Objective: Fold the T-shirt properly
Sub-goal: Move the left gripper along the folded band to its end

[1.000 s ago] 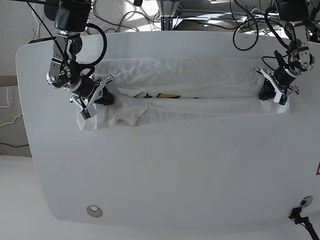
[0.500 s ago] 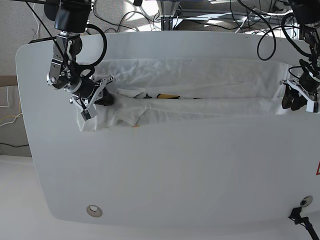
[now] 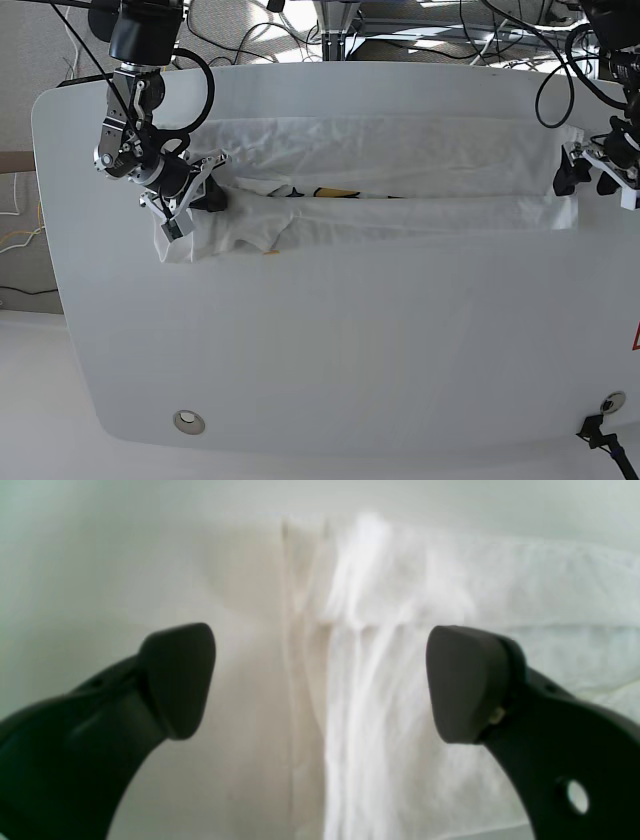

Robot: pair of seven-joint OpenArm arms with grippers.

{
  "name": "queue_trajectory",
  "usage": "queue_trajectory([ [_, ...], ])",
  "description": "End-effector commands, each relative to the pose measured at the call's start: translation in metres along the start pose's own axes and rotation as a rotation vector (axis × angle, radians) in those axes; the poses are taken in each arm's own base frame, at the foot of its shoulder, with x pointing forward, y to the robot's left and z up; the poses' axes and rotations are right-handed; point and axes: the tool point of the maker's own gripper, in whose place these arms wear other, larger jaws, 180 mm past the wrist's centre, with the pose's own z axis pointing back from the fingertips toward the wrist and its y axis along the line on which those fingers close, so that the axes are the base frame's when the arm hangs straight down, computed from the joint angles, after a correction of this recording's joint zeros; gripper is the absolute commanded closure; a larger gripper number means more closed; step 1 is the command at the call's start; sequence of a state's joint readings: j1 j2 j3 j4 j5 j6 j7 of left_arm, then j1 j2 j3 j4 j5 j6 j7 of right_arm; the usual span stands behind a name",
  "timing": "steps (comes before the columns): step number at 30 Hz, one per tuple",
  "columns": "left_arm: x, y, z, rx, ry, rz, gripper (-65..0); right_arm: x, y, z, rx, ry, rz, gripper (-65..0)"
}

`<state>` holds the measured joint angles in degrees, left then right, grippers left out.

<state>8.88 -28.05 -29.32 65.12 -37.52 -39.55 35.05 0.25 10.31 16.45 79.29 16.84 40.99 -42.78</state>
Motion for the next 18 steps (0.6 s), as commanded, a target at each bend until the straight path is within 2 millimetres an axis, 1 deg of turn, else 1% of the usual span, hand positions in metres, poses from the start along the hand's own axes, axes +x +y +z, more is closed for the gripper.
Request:
queue_trajectory([
  [1, 0.012, 0.0, 0.001, -0.011, -0.034, -0.006, -62.0, -0.027, -0.011, 0.003, -0.052, 0.132, 0.02, 0.0],
  [4, 0.001, -0.008, -0.005, -0.027, -0.02, 0.012, -62.0, -0.027, -0.011, 0.003, -0.052, 0.132, 0.02, 0.0],
  [10, -0.021, -0.04, -0.024, -0.101, 0.033, 0.008, -62.0, -0.027, -0.01, 0.002, -0.05, 0.132, 0.019, 0.0],
  [13, -0.024, -0.045, -0.026, -0.112, 0.044, 0.006, -61.7, -0.028, -0.01, 0.002, -0.05, 0.133, 0.019, 0.0],
  [14, -0.025, -0.046, -0.027, -0.116, 0.048, 0.004, -60.2, -0.028, -0.01, 0.002, -0.05, 0.133, 0.019, 0.0],
  [15, -0.025, -0.047, -0.027, -0.117, 0.047, 0.003, -55.5, -0.028, -0.01, 0.002, -0.05, 0.133, 0.019, 0.0],
  [16, -0.024, -0.047, -0.027, -0.117, 0.044, 0.003, -48.7, -0.028, -0.01, 0.002, -0.05, 0.133, 0.019, 0.0],
  [18, -0.022, -0.047, -0.028, -0.118, 0.041, 0.002, -32.8, -0.028, -0.01, 0.002, -0.05, 0.133, 0.019, 0.0],
])
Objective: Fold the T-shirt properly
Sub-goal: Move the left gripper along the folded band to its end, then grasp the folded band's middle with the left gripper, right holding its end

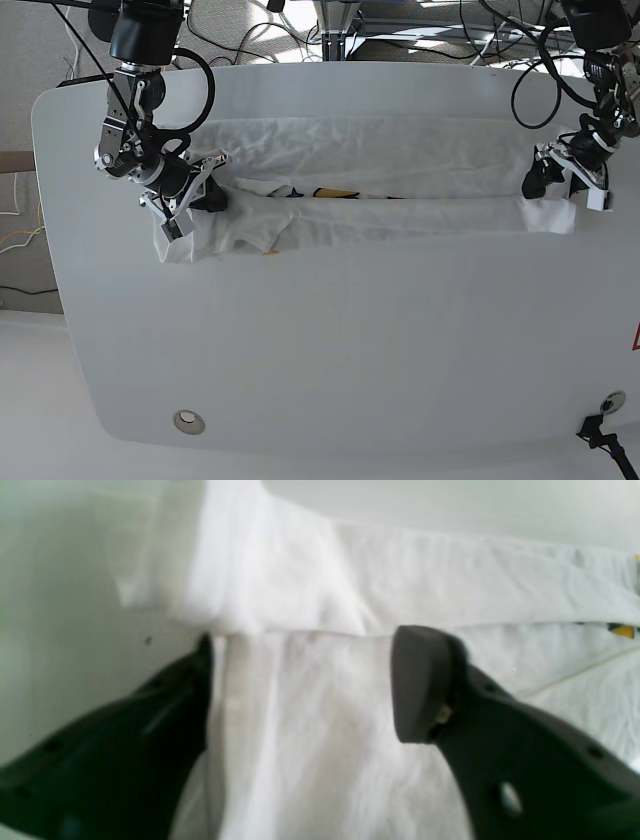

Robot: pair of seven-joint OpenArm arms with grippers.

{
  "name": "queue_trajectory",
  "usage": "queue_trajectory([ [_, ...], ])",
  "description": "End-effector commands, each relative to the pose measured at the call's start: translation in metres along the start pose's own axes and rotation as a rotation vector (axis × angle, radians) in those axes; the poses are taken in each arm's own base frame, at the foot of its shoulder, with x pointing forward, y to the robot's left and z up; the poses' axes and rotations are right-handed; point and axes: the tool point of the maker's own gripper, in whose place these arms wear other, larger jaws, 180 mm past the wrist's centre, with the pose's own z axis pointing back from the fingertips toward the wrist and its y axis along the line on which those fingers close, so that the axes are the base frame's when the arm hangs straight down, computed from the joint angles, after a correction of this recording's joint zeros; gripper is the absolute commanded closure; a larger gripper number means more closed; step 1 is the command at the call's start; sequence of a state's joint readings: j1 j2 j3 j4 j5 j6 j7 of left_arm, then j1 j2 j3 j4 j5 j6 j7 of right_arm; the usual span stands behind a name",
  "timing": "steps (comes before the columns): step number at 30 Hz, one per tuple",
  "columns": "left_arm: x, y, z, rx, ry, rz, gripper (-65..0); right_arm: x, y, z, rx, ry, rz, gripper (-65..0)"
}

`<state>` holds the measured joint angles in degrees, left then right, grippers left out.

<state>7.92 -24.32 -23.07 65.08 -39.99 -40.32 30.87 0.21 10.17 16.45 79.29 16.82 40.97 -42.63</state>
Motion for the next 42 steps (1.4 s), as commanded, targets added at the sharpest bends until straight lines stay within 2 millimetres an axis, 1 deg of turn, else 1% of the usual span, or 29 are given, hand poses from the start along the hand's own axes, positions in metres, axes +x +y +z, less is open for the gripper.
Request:
queue_trajectory([
  [1, -0.016, 0.005, 0.002, 0.02, 0.089, -0.023, -24.6, -0.028, -0.011, 0.003, -0.052, 0.136, 0.02, 0.0],
  [3, -0.012, 0.004, 0.002, 0.016, 0.08, -0.024, -9.4, -0.028, -0.011, 0.003, -0.052, 0.136, 0.02, 0.0],
  [4, -0.006, 0.002, 0.003, 0.015, 0.067, -0.038, -3.7, -0.028, -0.011, 0.003, -0.052, 0.136, 0.02, 0.0],
  [5, 0.002, -0.003, 0.003, 0.007, 0.048, -0.057, -0.8, -0.028, -0.011, 0.003, -0.052, 0.136, 0.02, 0.0],
  [8, 0.032, -0.022, 0.006, -0.02, -0.01, -0.148, -0.7, -0.028, -0.011, 0.003, -0.052, 0.136, 0.02, 0.0],
  [9, 0.041, -0.031, 0.007, -0.033, -0.031, -0.18, -0.7, -0.028, -0.011, 0.003, -0.051, 0.135, 0.02, 0.0],
  [11, 0.053, -0.052, 0.007, -0.062, -0.055, -0.231, -0.7, -0.028, -0.01, 0.002, -0.05, 0.134, 0.019, 0.0],
  [13, 0.061, -0.067, 0.01, -0.074, -0.034, -0.296, -0.7, -0.028, -0.01, 0.002, -0.05, 0.134, 0.019, 0.0],
  [15, 0.06, -0.088, 0.006, -0.102, -0.03, -0.309, -0.7, -0.028, -0.01, 0.002, -0.049, 0.136, 0.018, 0.0],
  [16, 0.066, -0.1, 0.004, -0.115, -0.045, -0.323, -0.7, -0.028, -0.01, 0.002, -0.049, 0.136, 0.018, 0.0],
  [18, 0.07, -0.116, 0.002, -0.133, -0.058, -0.334, -0.7, -0.028, -0.01, 0.002, -0.048, 0.135, 0.017, 0.0],
  [20, 0.067, -0.131, -0.003, -0.158, -0.053, -0.318, -0.7, -0.028, -0.01, 0.002, -0.048, 0.135, 0.017, 0.0],
  [22, 0.065, -0.151, -0.015, -0.197, -0.045, -0.301, -0.7, -0.028, -0.01, 0.002, -0.048, 0.134, 0.017, 0.0],
  [25, 0.061, -0.17, -0.025, -0.237, -0.052, -0.26, -0.7, -0.028, -0.01, 0.002, -0.047, 0.133, 0.016, 0.0],
  [30, 0.046, -0.214, -0.039, -0.342, -0.035, -0.244, -0.8, -0.028, -0.009, 0.002, -0.046, 0.132, 0.015, 0.0],
  [31, 0.045, -0.221, -0.041, -0.359, -0.035, -0.24, -0.8, -0.028, -0.009, 0.002, -0.046, 0.132, 0.015, 0.0],
  [33, 0.039, -0.229, -0.046, -0.382, -0.025, -0.224, -1.0, -0.027, -0.009, 0.002, -0.044, 0.13, 0.013, 0.0],
  [34, 0.034, -0.232, -0.048, -0.392, -0.012, -0.219, -2.6, -0.027, -0.009, 0.002, -0.044, 0.13, 0.013, 0.0],
  [35, 0.03, -0.233, -0.05, -0.399, 0.001, -0.215, -6.3, -0.027, -0.009, 0.002, -0.044, 0.13, 0.013, 0.0],
  [36, 0.027, -0.236, -0.052, -0.407, 0.009, -0.207, -11.3, -0.027, -0.007, 0.001, -0.04, 0.128, 0.011, 0.0],
  [37, 0.027, -0.237, -0.052, -0.409, 0.008, -0.205, -17.1, -0.027, -0.004, -0.001, -0.035, 0.127, 0.007, 0.0],
  [40, 0.027, -0.241, -0.052, -0.421, 0.004, -0.201, -35.4, -0.028, -0.002, -0.002, -0.033, 0.127, 0.007, 0.0],
  [41, 0.025, -0.25, -0.053, -0.443, 0.013, -0.212, -40.0, -0.028, -0.002, -0.002, -0.033, 0.126, 0.006, 0.0],
  [42, 0.02, -0.266, -0.054, -0.491, 0.03, -0.226, -43.8, -0.027, -0.002, -0.002, -0.032, 0.125, 0.005, 0.0],
])
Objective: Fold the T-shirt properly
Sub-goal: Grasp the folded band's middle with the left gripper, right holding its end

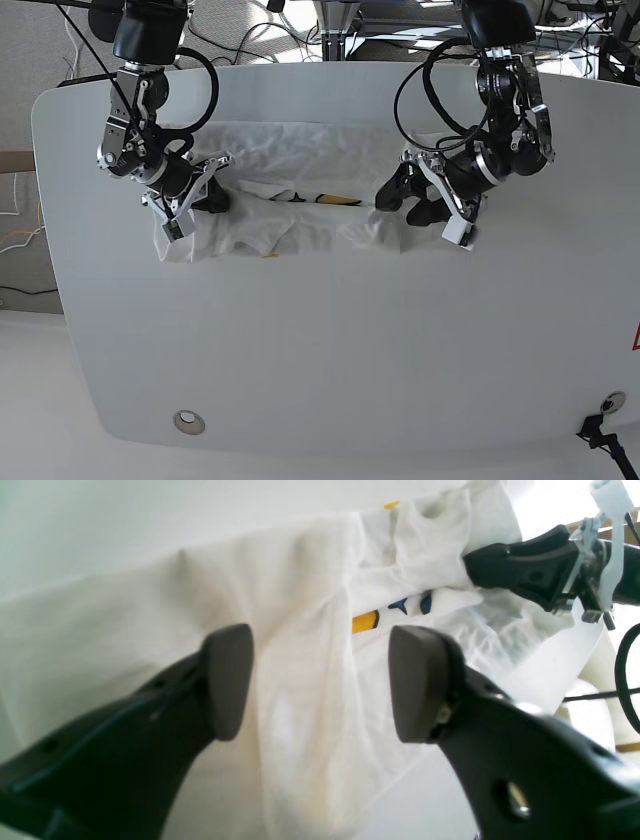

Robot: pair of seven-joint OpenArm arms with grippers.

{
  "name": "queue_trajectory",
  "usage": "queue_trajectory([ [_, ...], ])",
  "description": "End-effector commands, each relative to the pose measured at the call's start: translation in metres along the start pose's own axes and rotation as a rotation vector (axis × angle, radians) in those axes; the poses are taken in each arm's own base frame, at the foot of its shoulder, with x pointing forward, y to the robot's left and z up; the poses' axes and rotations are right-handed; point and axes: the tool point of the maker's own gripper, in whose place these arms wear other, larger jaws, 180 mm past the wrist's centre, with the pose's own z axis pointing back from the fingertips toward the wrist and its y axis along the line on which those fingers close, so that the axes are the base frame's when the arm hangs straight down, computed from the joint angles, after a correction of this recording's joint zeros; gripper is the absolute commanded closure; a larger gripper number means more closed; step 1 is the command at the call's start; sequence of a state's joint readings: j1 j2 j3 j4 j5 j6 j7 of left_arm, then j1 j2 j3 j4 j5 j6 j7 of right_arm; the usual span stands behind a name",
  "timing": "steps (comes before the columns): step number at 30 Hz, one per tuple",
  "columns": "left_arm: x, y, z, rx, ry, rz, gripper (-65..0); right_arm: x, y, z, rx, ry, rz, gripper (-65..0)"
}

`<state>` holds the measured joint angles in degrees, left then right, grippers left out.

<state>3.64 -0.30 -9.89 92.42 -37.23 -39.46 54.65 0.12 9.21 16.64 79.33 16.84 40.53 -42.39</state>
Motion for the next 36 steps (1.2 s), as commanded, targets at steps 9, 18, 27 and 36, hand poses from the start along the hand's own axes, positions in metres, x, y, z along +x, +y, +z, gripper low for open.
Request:
queue_trajectory([
  [9, 0.067, -0.071, 0.016, -0.242, -0.135, -0.219, -45.3, -0.027, 0.002, -0.004, -0.023, 0.129, 0.015, 0.0],
  [18, 0.047, 0.039, 0.042, 0.146, 0.02, -0.353, -44.6, -0.024, 0.002, -0.005, -0.022, 0.123, 0.016, 0.0],
  [27, 0.006, 0.076, 0.035, 0.237, 0.099, -0.325, 0.0, 0.01, 0.006, 0.007, -0.042, 0.039, 0.08, 0.0],
  [36, -0.049, 0.106, 0.025, 0.269, 0.193, -0.226, 0.0, 0.102, 0.036, 0.058, -0.126, -0.185, 0.267, -17.9],
])
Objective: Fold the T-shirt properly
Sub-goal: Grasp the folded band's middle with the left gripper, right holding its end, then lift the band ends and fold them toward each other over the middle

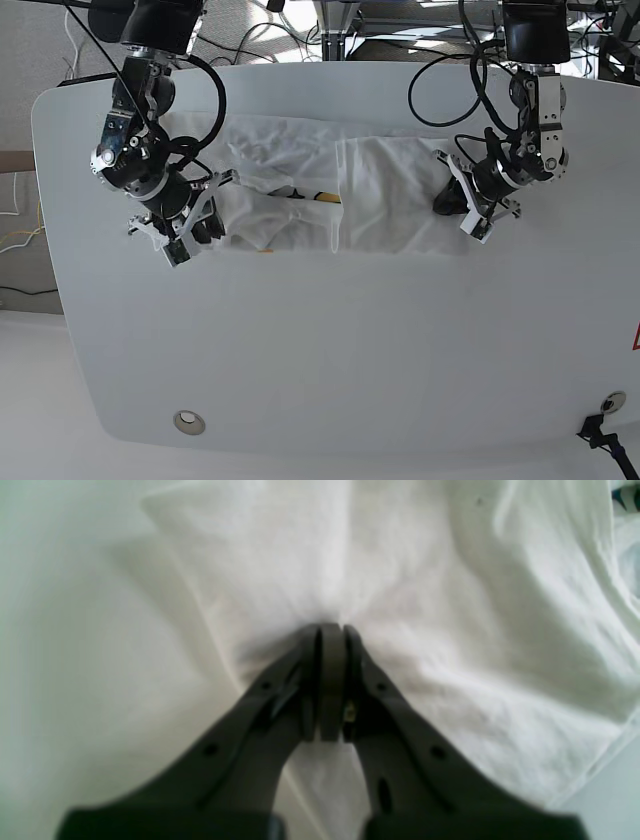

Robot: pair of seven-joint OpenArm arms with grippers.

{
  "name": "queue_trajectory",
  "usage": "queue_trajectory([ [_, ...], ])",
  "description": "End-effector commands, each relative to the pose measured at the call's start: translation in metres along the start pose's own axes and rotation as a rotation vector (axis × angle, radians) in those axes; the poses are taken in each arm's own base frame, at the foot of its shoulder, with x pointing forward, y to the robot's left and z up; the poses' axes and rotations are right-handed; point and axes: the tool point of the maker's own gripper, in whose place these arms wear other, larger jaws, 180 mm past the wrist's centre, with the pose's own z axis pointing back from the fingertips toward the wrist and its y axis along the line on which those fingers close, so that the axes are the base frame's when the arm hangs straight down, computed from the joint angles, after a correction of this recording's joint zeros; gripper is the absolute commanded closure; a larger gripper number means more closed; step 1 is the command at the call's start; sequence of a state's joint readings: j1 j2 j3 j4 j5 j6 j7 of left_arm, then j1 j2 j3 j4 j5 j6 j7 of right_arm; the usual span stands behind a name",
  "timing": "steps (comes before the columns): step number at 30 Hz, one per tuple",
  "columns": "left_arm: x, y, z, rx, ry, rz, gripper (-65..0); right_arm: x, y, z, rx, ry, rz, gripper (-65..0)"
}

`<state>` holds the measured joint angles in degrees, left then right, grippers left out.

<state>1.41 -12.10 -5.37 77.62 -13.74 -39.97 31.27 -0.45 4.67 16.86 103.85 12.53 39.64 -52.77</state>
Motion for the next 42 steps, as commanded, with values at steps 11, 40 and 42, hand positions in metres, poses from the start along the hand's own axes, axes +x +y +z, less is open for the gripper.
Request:
queue_trajectory([
  [11, -0.011, 0.01, 0.006, 0.027, 0.048, -0.011, 0.0, -0.011, -0.073, 0.057, -0.241, -0.096, -0.226, -55.6],
  [40, -0.012, 0.018, 0.01, 0.05, 0.047, 0.002, 0.0, -0.074, -0.015, -0.01, 0.071, -0.051, -0.632, -27.9],
  [42, -0.013, 0.018, 0.01, 0.05, 0.049, 0.003, 0.0, -0.074, -0.017, -0.01, 0.068, -0.054, -0.631, -8.4],
])
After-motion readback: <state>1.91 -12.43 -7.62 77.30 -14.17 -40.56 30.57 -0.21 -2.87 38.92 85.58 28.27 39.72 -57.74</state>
